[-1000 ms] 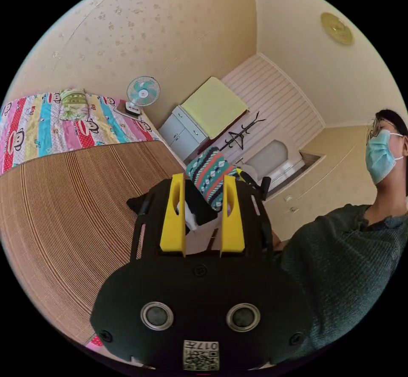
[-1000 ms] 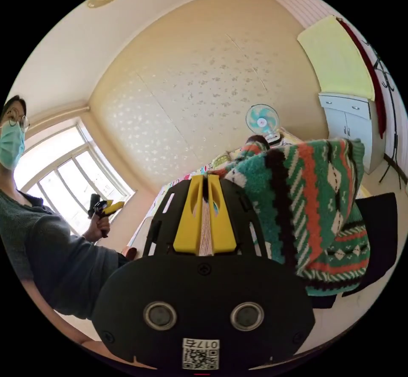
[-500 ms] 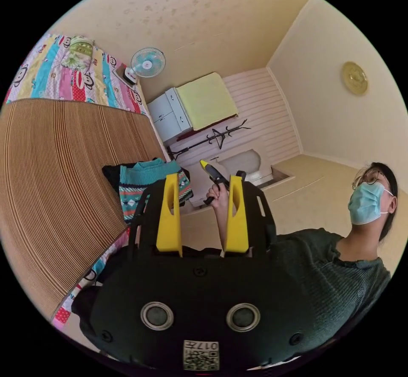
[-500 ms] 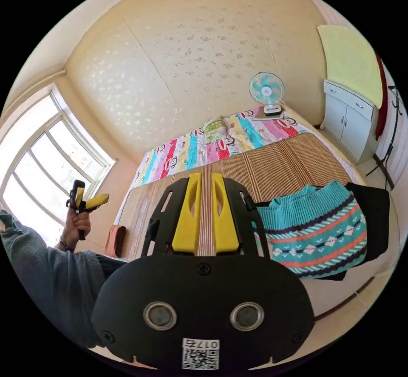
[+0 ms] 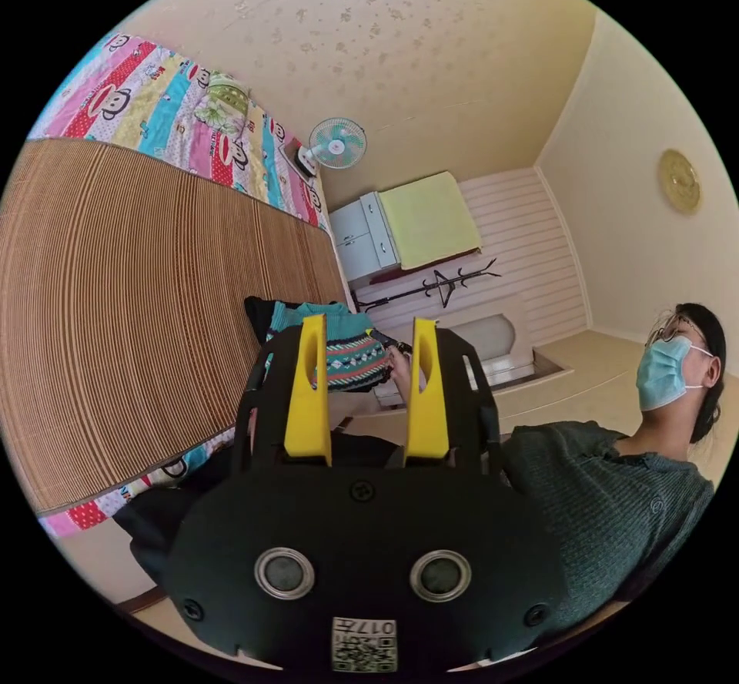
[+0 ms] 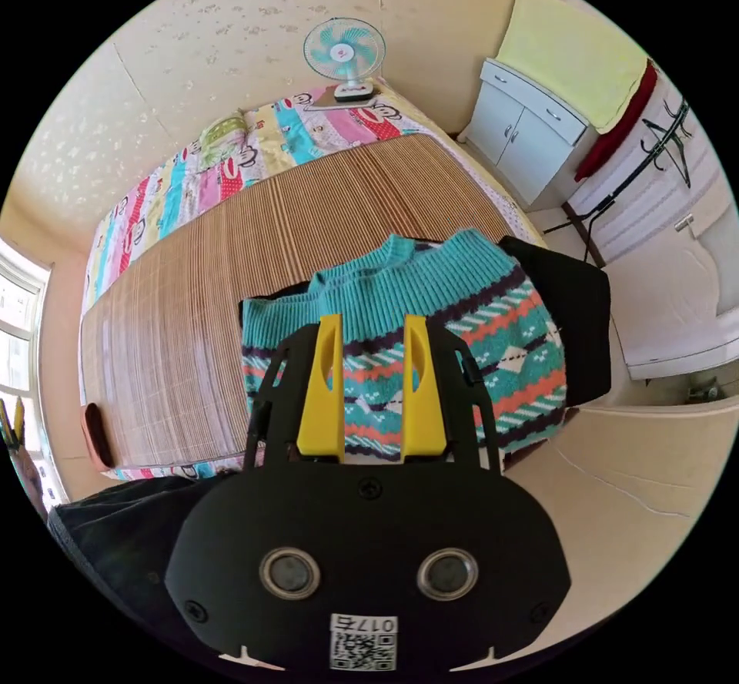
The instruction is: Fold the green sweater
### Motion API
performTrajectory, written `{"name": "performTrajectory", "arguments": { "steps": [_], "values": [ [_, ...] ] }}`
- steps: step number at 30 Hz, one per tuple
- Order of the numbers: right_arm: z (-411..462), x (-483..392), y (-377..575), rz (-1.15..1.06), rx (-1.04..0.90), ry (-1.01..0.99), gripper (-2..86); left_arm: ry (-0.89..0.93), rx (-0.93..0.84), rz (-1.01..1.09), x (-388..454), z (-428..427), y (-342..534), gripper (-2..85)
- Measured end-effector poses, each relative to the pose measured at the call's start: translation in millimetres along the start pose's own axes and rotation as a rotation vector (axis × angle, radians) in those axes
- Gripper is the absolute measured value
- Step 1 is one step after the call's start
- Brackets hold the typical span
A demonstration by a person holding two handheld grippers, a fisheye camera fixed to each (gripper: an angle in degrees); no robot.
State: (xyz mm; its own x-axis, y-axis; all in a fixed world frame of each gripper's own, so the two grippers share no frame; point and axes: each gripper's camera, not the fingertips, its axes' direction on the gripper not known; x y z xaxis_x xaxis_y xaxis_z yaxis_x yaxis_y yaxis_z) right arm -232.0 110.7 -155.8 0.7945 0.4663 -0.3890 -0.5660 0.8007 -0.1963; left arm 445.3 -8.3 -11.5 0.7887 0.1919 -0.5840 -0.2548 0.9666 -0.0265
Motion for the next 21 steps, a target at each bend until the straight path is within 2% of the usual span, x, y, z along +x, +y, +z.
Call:
{"name": "performTrajectory", "arguments": {
  "steps": [2,3,5,8,10,12,13,14,16,18,20,21],
  "values": [
    [58.7,7.1,-16.5,-0.009,-0.167,0.047,10.8,-0.009,-0.025,0.036,12.2,22.5,-13.2,15.4],
    [67.4,9.5,-14.6,-0.008,-0.109,0.034,9.4,-0.011,-0.027,0.051,19.3,35.1,-21.2,15.4],
    [61.4,7.3,-16.8,-0.029,-0.113,0.010,6.8,-0.006,-0.023,0.061,27.1,49.7,-31.8,15.2],
    [43.2,-20.8,-2.8,-0.182,-0.224,-0.047,4.8,-0.019,0.004,0.061,31.7,62.3,-42.8,14.5],
    [42.3,-54.1,22.6,-0.380,-0.331,-0.169,4.5,-0.039,0.029,0.039,27.9,65.9,-45.4,13.9],
    [45.2,-63.6,30.7,-0.466,-0.397,-0.276,4.7,-0.047,0.044,-0.007,16.6,71.8,-50.6,13.7],
    [41.5,-55.3,22.6,-0.441,-0.405,-0.387,4.9,-0.046,0.043,-0.019,13.6,73.9,-52.7,13.7],
    [35.6,-46.5,14.8,-0.410,-0.378,-0.459,5.1,-0.041,0.037,-0.035,9.0,78.9,-57.9,13.7],
    [-4.3,17.3,-30.0,-0.206,-0.109,-0.791,5.4,-0.046,0.018,-0.034,7.5,89.0,-67.8,13.7],
    [-27.7,77.5,-65.6,-0.029,0.095,-0.875,7.1,-0.085,-0.025,-0.009,11.6,109.6,-84.3,13.6],
    [-42.1,126.5,-97.0,0.082,0.239,-0.758,8.7,-0.094,-0.063,0.013,15.4,129.3,-97.8,13.6],
    [-42.9,152.4,-119.0,0.153,0.262,-0.603,9.6,-0.073,-0.083,0.030,18.5,142.6,-106.6,13.6]
  ]
}}
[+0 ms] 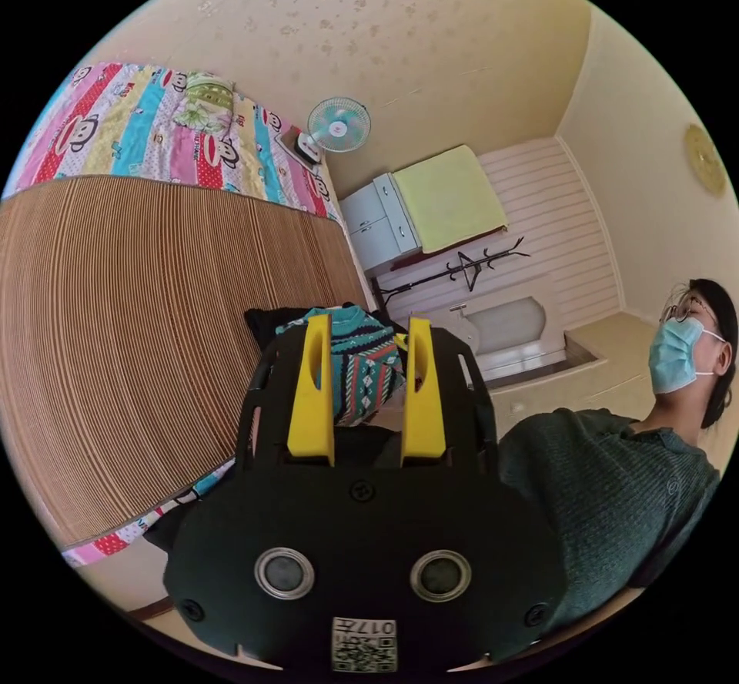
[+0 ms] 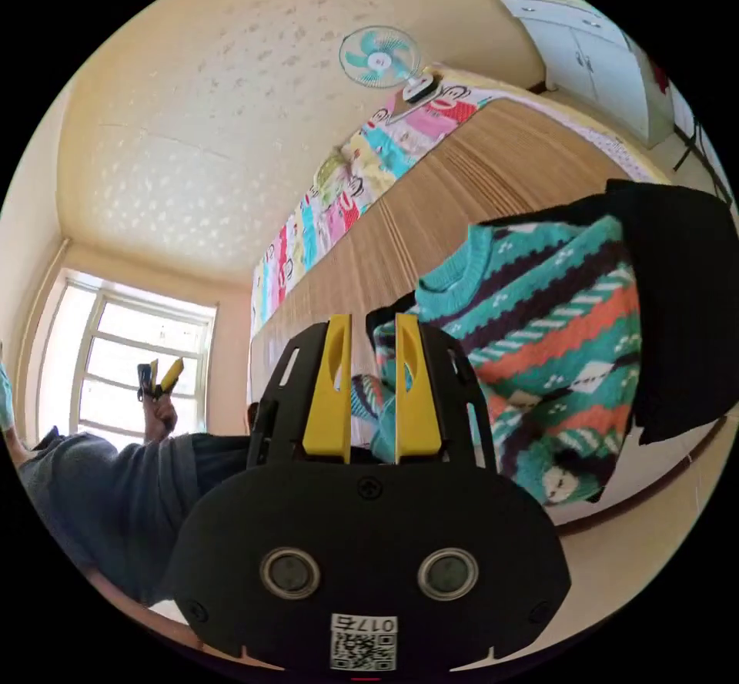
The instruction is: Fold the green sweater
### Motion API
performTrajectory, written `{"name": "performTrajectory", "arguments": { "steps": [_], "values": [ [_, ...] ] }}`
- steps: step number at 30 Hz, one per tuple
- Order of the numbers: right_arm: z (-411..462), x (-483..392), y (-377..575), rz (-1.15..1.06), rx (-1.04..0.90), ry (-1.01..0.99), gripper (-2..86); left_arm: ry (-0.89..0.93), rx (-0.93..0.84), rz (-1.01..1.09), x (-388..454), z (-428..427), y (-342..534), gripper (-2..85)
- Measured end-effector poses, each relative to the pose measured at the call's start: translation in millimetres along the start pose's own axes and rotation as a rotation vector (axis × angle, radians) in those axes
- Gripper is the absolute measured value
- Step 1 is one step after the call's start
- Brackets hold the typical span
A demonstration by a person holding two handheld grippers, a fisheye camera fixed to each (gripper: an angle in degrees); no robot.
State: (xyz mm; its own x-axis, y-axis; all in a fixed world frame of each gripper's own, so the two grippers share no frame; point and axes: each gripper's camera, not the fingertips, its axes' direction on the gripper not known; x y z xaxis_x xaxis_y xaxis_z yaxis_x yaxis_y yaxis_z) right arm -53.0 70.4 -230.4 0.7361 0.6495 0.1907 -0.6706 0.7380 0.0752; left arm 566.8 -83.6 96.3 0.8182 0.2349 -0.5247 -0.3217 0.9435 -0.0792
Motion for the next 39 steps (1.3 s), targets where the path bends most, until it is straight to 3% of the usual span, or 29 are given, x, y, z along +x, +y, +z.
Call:
{"name": "performTrajectory", "arguments": {
  "steps": [1,4,9,14,17,19,22,25,30,34,39],
  "values": [
    [-1.9,21.5,-25.8,0.063,0.012,0.169,10.7,0.013,-0.007,0.008,2.0,5.4,-4.5,13.6],
    [13.6,73.1,-68.9,0.193,-0.035,0.374,12.7,0.030,-0.007,0.046,13.3,19.9,-17.7,13.6],
    [86.5,128.6,-64.4,0.327,-0.261,0.310,12.4,-0.066,0.041,0.041,11.9,3.5,-2.3,13.8],
    [66.6,64.0,-5.0,0.179,-0.108,0.452,7.3,-0.052,0.174,-0.038,-11.0,-34.2,30.3,14.0],
    [10.8,13.2,68.8,0.163,0.116,0.096,6.3,-0.079,0.254,-0.058,-19.9,-53.9,51.8,14.1],
    [-5.3,-10.4,134.9,0.105,0.233,-0.293,5.7,-0.072,0.285,-0.066,-27.0,-61.9,62.0,14.3],
    [-5.6,-39.3,185.5,-0.049,0.265,-0.736,5.1,-0.020,0.302,-0.072,-38.3,-68.7,72.7,14.4],
    [-38.3,-83.6,222.6,-0.283,0.291,-0.954,4.5,-0.016,0.245,-0.020,-40.3,-69.0,75.5,14.4],
    [-115.8,-184.1,300.1,-0.707,0.404,-1.084,3.6,-0.027,0.180,0.084,-34.7,-81.9,96.3,15.4],
    [-155.0,-229.3,357.1,-0.874,0.553,-1.342,3.1,-0.046,0.251,0.111,-38.6,-123.1,129.7,16.5],
    [-160.7,-254.5,395.1,-0.891,0.673,-1.683,3.0,-0.069,0.307,0.165,-52.7,-192.7,183.1,17.7]
  ]
}}
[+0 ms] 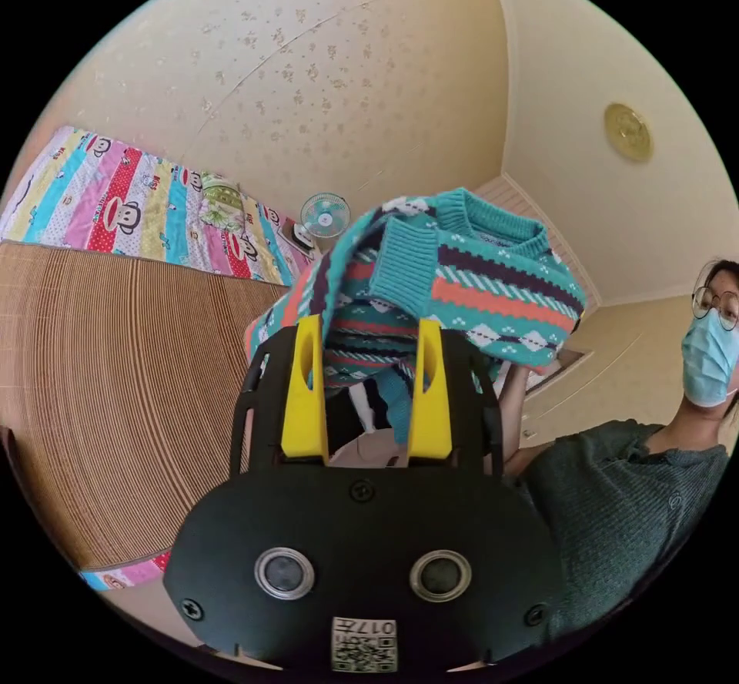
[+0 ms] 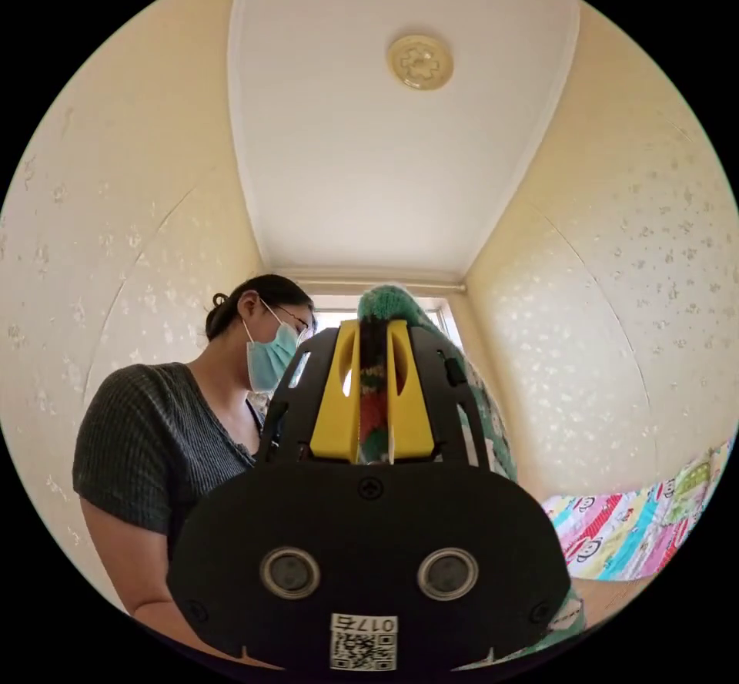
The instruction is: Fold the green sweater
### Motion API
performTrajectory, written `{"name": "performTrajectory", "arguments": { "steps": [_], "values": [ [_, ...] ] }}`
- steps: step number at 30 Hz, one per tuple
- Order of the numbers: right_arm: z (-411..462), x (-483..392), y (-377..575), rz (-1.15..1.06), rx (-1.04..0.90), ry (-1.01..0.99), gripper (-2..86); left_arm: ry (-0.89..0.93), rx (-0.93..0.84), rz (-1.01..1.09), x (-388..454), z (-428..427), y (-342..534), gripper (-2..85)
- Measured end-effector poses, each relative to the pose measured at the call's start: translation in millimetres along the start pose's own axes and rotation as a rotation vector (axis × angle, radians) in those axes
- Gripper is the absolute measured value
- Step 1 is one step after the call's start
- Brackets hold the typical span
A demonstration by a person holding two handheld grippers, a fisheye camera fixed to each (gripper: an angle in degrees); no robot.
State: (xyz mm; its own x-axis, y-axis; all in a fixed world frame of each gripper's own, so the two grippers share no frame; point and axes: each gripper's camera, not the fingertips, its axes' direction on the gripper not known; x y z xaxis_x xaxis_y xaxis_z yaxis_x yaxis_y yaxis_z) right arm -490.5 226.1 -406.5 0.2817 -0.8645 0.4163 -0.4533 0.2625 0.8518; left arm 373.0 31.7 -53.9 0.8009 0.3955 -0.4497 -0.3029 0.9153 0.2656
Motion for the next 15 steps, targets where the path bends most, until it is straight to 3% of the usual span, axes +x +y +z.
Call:
{"name": "performTrajectory", "arguments": {
  "steps": [4,6,11,15],
  "values": [
    [59.7,-5.2,34.0,-0.033,0.010,-0.242,2.7,-0.018,-0.015,0.103,17.8,-33.5,24.5,20.7],
    [89.6,-15.0,51.0,-0.069,-0.012,-0.288,2.6,0.117,-0.027,0.157,30.6,-49.7,43.3,21.0],
    [135.0,-32.4,100.6,-0.041,0.016,-0.047,2.7,0.397,-0.066,0.305,66.9,-86.4,91.7,20.9],
    [145.4,-34.8,144.5,-0.009,0.055,0.097,3.1,0.400,-0.015,0.341,83.9,-133.7,136.7,19.5]
  ]
}}
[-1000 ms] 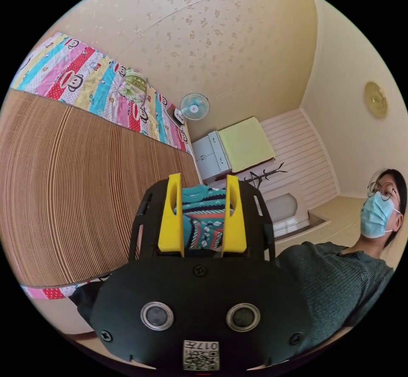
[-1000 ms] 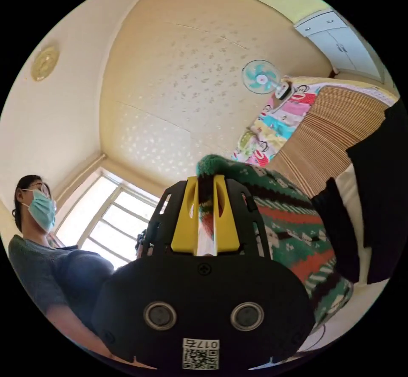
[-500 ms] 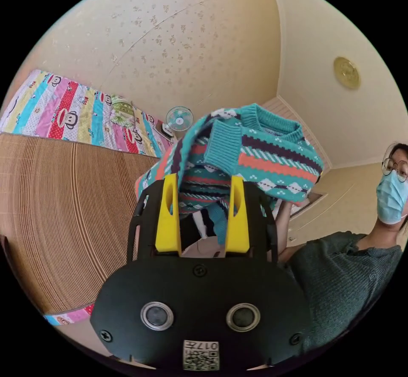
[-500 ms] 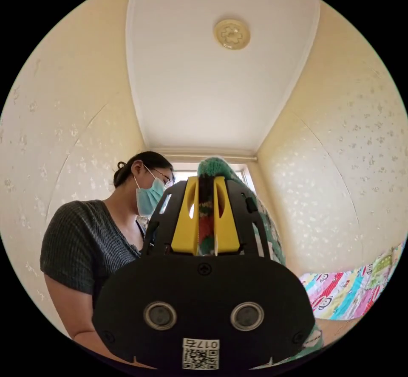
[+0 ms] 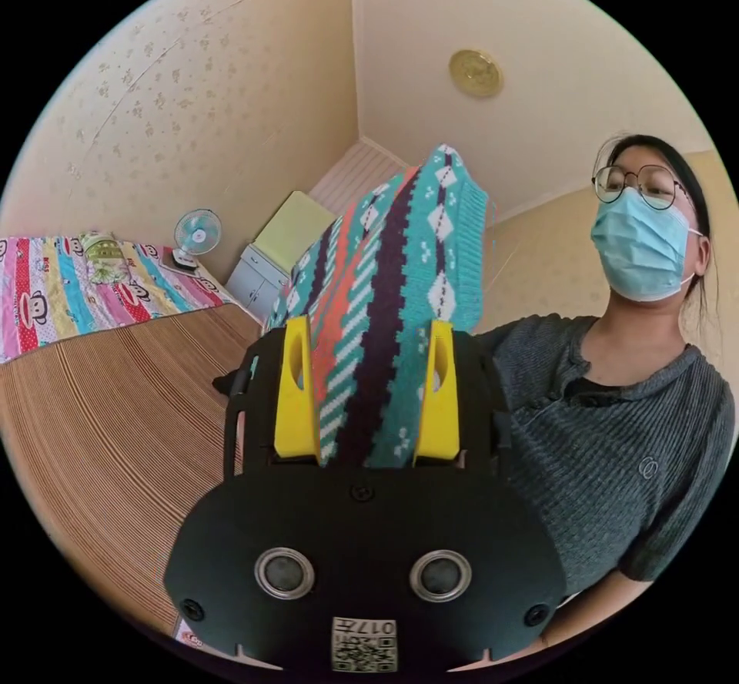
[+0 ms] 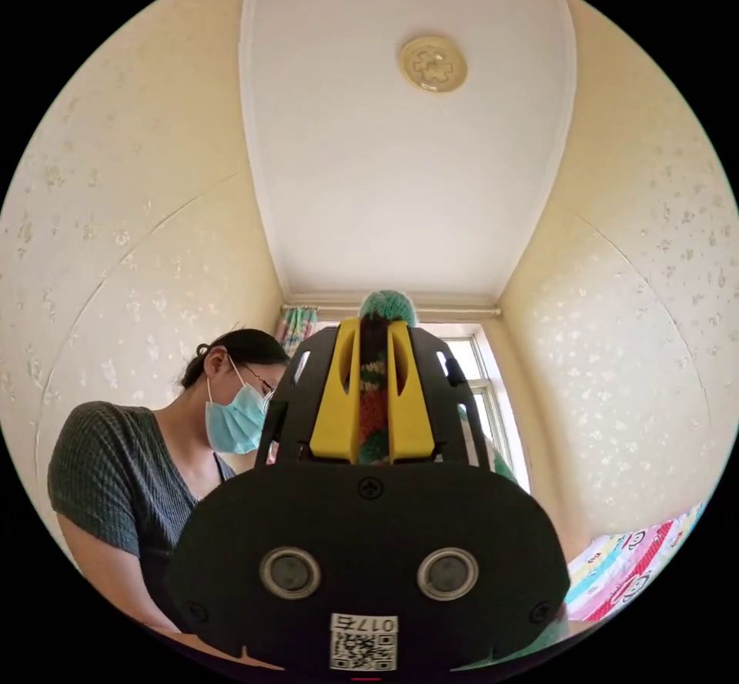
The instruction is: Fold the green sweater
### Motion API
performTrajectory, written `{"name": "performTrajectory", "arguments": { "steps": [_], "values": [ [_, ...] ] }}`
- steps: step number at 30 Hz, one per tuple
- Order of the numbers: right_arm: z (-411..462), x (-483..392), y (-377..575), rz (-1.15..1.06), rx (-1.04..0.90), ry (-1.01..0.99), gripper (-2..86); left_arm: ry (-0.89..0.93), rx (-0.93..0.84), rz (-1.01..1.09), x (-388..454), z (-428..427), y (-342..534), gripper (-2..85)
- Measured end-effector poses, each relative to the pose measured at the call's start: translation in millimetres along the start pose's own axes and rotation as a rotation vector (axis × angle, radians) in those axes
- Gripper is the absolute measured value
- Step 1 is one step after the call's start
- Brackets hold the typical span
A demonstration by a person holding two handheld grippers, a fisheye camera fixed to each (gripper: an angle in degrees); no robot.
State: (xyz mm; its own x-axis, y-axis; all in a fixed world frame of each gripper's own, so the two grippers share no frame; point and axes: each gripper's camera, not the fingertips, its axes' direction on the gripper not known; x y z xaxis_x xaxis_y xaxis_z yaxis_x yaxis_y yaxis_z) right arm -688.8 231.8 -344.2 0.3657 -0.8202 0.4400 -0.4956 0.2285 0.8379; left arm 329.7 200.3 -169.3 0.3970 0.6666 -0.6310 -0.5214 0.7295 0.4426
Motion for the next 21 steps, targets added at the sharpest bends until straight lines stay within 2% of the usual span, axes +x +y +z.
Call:
{"name": "performTrajectory", "arguments": {
  "steps": [4,7,8,12,14,16,18,21],
  "values": [
    [10.6,-23.4,34.5,-0.050,-0.018,0.063,3.7,0.010,0.112,0.043,26.6,-47.2,27.2,20.1],
    [26.5,-32.7,48.5,-0.060,-0.046,0.077,4.5,-0.127,0.100,0.107,52.3,-64.1,49.8,20.7],
    [31.1,-34.7,50.8,-0.068,-0.053,0.083,4.6,-0.189,0.079,0.126,59.5,-56.3,58.8,21.0],
    [63.3,-45.9,63.9,-0.132,-0.094,0.136,5.6,-0.138,-0.084,0.175,64.1,23.6,79.2,22.8],
    [71.4,-47.7,67.4,-0.147,-0.097,0.155,5.7,-0.254,-0.086,0.188,66.3,52.8,90.2,22.3],
    [74.3,-46.8,68.6,-0.152,-0.103,0.183,5.7,-0.380,-0.048,0.212,70.5,69.0,96.6,19.7],
    [67.9,-43.2,66.5,-0.152,-0.101,0.168,5.7,-0.577,0.005,0.268,70.3,86.9,100.4,12.8],
    [47.3,-32.5,59.1,-0.126,-0.101,0.162,5.7,-0.630,0.013,0.274,52.1,107.5,94.2,6.0]
  ]
}}
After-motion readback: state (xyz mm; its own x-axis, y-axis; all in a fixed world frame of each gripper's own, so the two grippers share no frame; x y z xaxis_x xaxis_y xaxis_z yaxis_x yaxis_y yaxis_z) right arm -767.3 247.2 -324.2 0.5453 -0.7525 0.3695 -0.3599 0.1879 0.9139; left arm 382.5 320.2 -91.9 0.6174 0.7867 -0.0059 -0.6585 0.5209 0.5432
